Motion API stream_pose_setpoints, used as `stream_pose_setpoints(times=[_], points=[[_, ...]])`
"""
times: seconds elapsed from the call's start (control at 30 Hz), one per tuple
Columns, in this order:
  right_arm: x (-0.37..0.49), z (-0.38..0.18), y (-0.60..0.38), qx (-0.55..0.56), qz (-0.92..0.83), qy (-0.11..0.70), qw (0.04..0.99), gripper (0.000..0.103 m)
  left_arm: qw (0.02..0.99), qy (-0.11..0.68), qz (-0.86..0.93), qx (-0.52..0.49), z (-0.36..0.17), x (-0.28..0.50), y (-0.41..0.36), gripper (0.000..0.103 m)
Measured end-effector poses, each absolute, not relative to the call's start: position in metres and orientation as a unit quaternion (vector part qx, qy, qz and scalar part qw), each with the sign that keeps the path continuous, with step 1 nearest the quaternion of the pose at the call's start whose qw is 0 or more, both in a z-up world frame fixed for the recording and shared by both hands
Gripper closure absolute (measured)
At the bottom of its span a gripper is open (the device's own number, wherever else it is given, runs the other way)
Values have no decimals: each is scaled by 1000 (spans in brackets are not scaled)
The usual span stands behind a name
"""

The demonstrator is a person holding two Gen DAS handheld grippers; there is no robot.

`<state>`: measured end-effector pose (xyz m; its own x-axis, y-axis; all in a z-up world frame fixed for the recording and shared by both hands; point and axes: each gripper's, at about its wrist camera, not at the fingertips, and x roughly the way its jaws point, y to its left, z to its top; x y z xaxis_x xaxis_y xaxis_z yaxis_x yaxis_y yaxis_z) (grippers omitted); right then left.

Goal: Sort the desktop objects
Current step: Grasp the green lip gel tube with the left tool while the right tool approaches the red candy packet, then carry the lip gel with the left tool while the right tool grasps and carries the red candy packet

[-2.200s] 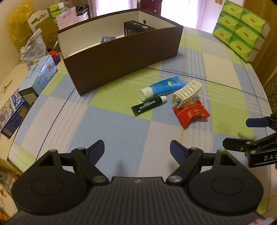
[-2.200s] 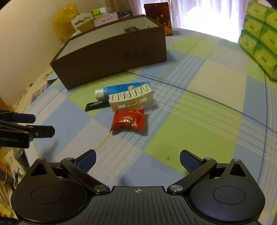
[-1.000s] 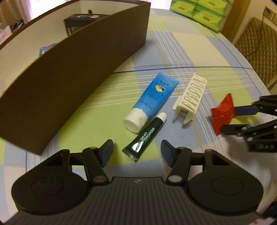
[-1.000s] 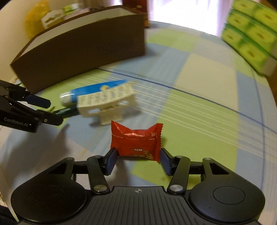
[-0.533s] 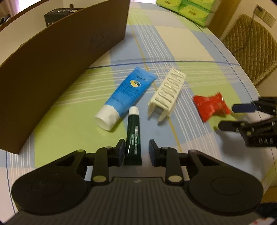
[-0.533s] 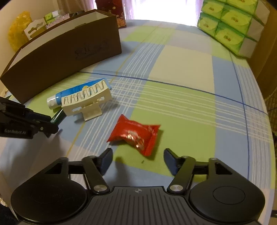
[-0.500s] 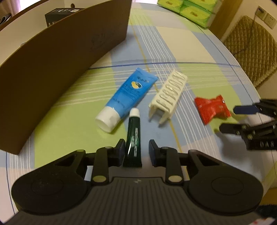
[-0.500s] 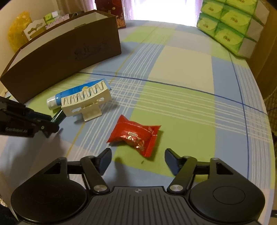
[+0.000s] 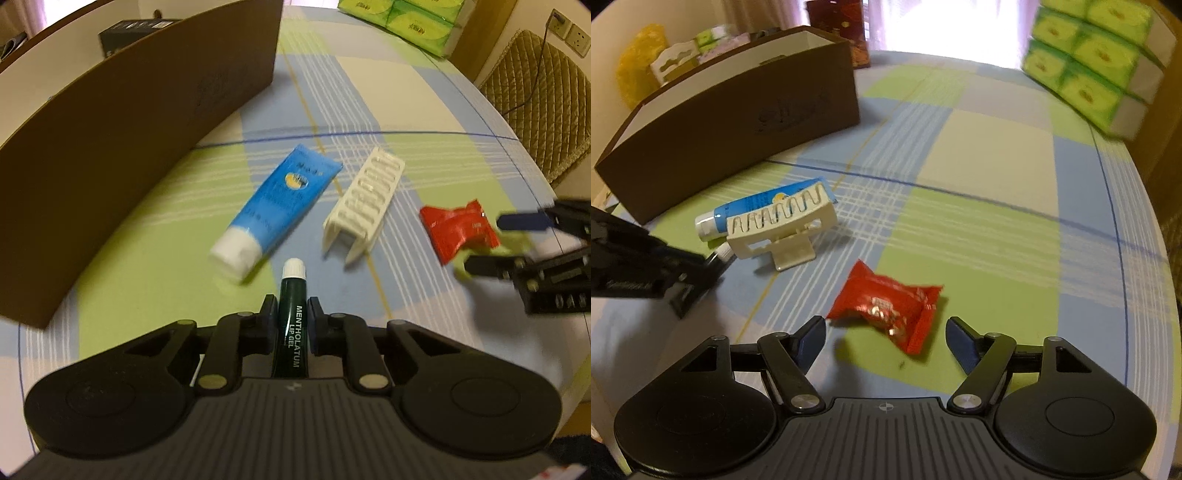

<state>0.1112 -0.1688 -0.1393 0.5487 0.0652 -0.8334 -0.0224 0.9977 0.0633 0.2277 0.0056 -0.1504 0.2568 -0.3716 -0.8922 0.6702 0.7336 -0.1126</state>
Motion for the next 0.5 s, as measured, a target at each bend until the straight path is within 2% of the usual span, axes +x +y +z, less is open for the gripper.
stream_pose_setpoints(times=[0.2, 0.37, 0.4, 0.47, 0.5], points=[[120, -143, -161, -98, 126, 441, 883, 34, 786, 523, -300, 134, -147, 222, 37, 90], [129, -149, -161, -154, 222, 462, 845, 35, 795, 531, -266, 125, -145, 224, 60, 90], [131, -150, -162, -154, 230, 467, 840, 39, 797, 532, -258, 122, -145, 225, 65, 90], [133, -151, -164, -145, 235, 477, 834, 63, 800, 535, -245, 117, -143, 226, 73, 90], [135, -152, -163, -142, 227, 488, 831, 68, 801, 537, -239, 114, -143, 226, 77, 90]])
